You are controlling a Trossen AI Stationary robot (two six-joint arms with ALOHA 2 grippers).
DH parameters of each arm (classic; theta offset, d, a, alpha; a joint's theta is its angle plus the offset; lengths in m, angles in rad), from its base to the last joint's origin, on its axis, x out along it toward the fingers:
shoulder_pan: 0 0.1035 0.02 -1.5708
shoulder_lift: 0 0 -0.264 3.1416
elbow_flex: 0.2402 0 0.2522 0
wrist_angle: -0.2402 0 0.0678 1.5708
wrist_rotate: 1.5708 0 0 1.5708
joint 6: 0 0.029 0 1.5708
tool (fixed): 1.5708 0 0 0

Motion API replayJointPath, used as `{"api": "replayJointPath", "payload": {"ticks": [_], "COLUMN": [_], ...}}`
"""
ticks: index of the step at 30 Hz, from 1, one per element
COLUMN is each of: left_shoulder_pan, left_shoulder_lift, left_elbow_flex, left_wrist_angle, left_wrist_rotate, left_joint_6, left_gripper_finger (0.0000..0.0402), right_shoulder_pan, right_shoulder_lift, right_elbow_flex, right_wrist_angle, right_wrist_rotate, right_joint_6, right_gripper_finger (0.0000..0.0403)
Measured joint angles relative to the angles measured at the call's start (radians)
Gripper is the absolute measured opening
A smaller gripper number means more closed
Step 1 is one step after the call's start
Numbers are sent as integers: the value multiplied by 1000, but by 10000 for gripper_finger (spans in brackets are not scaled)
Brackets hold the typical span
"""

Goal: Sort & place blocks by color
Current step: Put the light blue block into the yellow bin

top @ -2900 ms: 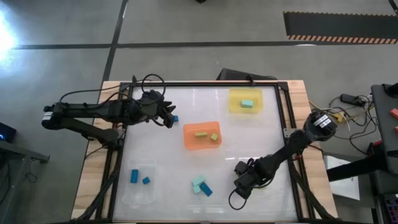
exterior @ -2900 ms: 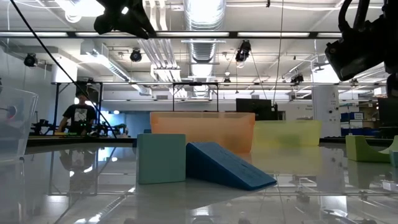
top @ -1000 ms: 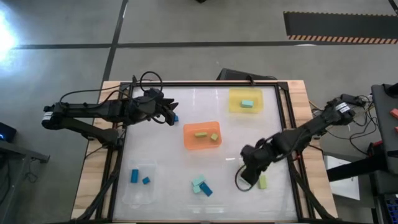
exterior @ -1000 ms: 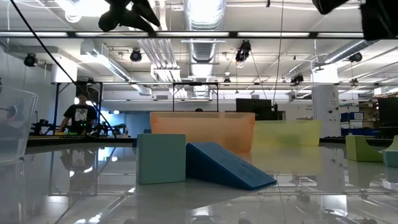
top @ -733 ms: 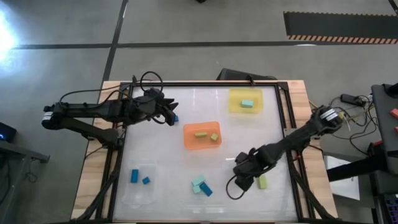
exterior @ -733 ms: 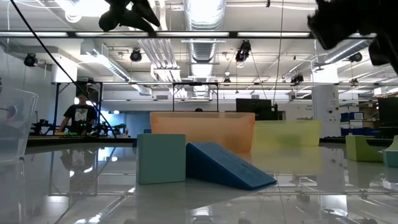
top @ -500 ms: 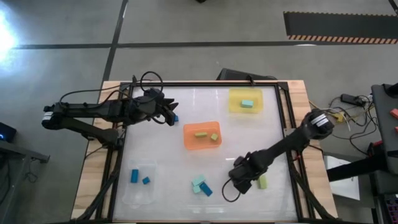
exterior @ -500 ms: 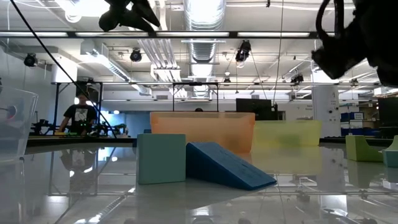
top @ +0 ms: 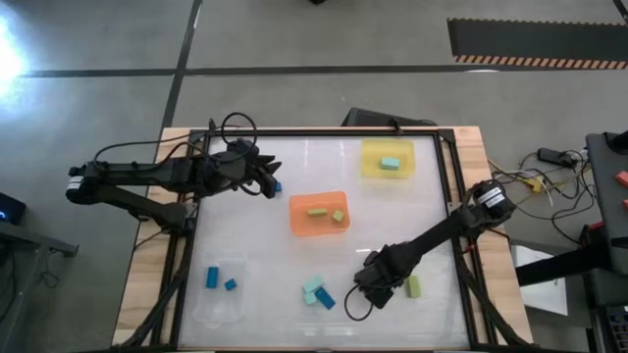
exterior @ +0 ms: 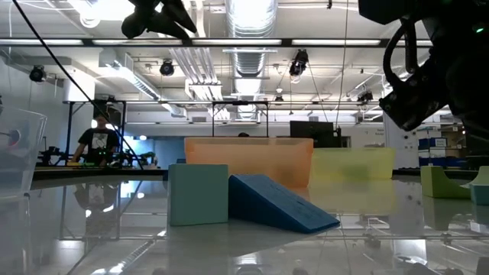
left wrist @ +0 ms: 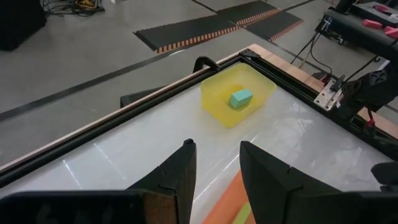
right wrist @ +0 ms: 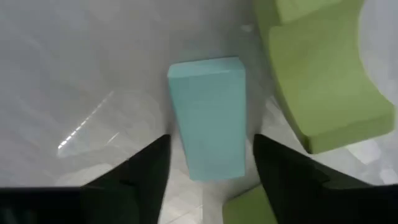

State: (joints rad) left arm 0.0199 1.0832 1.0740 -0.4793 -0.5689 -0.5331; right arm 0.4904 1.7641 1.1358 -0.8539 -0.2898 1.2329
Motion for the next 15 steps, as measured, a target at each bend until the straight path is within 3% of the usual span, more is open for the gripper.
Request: {"api": "replayJointPath", "payload": {"ticks": [6,10,15], "left_shoulder_pan": [0,0,0], "left_shoulder_lift": [0,0,-4], "left_elbow_flex": [1,3,8], "left_wrist_angle": [0,1,0], "left_wrist_rotate": [0,0,0], "left_joint_6": [0,0,0], "left_gripper_finger": [107,107,107], "right_shoulder_pan": [0,-5,-12], "right_shoulder_lift": [-8,-15,-79], "right_elbow_flex": [-1,-1,20], "right_wrist_angle": [12,6,0], "right_wrist_rotate": [1,-9,-130], "right_joint_6": [9,2,-23], "right_gripper_finger": [116,113,113]}}
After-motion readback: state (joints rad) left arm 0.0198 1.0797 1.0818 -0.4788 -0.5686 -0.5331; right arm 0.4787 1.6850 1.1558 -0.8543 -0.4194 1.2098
